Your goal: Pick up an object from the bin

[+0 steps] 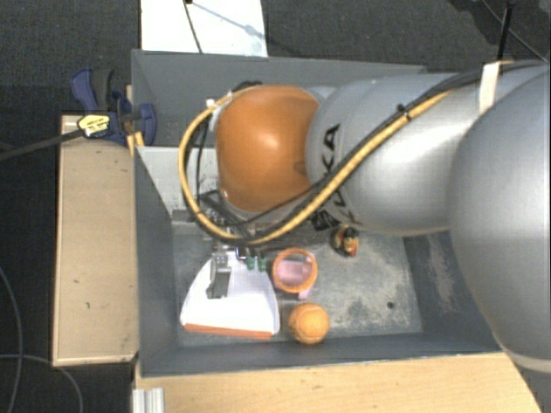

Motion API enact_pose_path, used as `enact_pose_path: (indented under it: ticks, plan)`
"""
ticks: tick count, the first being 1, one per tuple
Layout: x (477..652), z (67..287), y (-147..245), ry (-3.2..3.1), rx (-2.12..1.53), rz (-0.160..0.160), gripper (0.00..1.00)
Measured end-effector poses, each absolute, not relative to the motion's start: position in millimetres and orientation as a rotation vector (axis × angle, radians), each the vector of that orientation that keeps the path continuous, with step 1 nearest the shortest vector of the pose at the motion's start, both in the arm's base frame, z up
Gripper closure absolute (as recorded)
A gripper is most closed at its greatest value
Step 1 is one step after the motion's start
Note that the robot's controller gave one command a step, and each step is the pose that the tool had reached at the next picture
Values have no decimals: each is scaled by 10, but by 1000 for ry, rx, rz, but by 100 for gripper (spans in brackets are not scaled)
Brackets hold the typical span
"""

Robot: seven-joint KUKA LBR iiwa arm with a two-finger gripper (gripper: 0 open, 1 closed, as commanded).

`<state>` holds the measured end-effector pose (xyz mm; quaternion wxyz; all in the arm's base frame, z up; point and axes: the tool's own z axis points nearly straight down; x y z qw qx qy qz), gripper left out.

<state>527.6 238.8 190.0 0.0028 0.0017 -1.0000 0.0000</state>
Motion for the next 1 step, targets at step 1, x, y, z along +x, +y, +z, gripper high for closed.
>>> enact_pose_path:
  ticks: [1]
  plan:
    - [5297,1948,2376,-3144,-3,-3,0]
